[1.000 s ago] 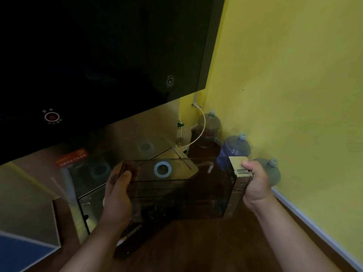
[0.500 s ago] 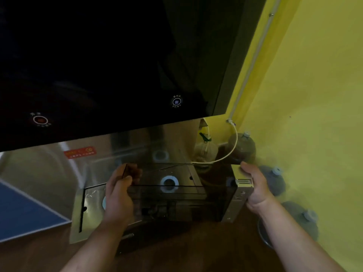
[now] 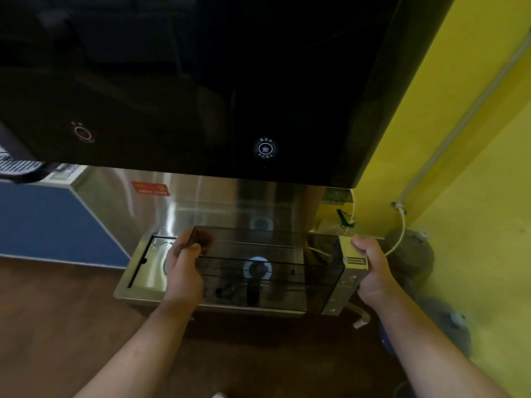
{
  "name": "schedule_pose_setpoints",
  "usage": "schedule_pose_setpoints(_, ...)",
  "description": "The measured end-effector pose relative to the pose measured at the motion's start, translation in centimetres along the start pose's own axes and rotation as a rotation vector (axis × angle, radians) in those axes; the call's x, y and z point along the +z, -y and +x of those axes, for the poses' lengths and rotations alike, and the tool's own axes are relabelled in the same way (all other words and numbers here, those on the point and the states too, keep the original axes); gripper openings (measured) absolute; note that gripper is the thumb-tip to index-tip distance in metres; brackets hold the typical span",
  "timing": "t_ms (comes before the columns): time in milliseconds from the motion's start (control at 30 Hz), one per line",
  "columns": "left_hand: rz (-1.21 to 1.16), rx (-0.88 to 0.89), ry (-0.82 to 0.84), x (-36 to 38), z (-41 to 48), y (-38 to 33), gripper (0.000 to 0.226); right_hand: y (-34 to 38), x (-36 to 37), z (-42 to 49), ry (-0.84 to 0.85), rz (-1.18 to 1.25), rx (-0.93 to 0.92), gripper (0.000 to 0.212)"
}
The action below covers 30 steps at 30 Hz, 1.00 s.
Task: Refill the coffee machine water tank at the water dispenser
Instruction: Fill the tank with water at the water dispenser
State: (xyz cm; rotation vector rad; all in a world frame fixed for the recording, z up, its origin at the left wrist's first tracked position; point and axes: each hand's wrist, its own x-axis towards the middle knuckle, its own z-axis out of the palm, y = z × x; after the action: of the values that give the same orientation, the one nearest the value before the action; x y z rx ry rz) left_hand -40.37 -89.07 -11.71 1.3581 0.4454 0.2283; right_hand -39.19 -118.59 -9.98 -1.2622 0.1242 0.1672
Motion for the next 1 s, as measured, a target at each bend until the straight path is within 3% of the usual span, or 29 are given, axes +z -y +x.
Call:
schedule_pose_setpoints(100,-0.04,-0.054,-0.146,0.5,0.7,0.5,0.035,-0.1,0.0,0.9,-0.044,-0.076,0.091,0.037)
schedule_pose_setpoints(167,-0.058,-0.097,-0.195,0.6,1.6,0.9,0.034,-0.3,-0.2,1.2,-0.019,-0.169,0.08,0.037)
schedule_pose_setpoints(233,-0.093,-0.126,-0.224,0.7,2.2,1.1,0.032,-0.3,-0.2,1.1,0.067,-0.356,0.005,0.034)
schedule_pose_setpoints(300,-0.106,-0.15,-0.235,0.8,2.6,1.1,0.033,0.2,0.3,0.8,0.053,-0.382,-0.056,0.019)
schedule_pose_setpoints(433,-0.096,-0.126,-0.215,1.2,2.9,1.5,0.039,-0.1,1.0,0.7,0.007,-0.41,-0.266,0.049)
schedule_pose_setpoints(600,-0.114,-0.131,-0.167,1.9,3.0,1.2,0.039,-0.9,1.1,1.3,-0.147,-0.357,-0.408,0.017)
schedule_pose_setpoints(833,-0.018,-0.018,-0.028,1.7,2.8,-0.4,0.033,-1.7,0.1,2.7,-0.223,-0.277,-0.386,0.016)
schedule_pose_setpoints(933,-0.014,0.084,-0.159,1.3,2.4,-1.3,0.017,-1.1,0.2,3.5,-0.193,-0.293,-0.428,0.015)
schedule_pose_setpoints(1000,0.152,0.305,-0.305,1.3,1.4,-2.2,0.008,-0.8,0.1,4.1,-0.184,-0.302,-0.433,0.016)
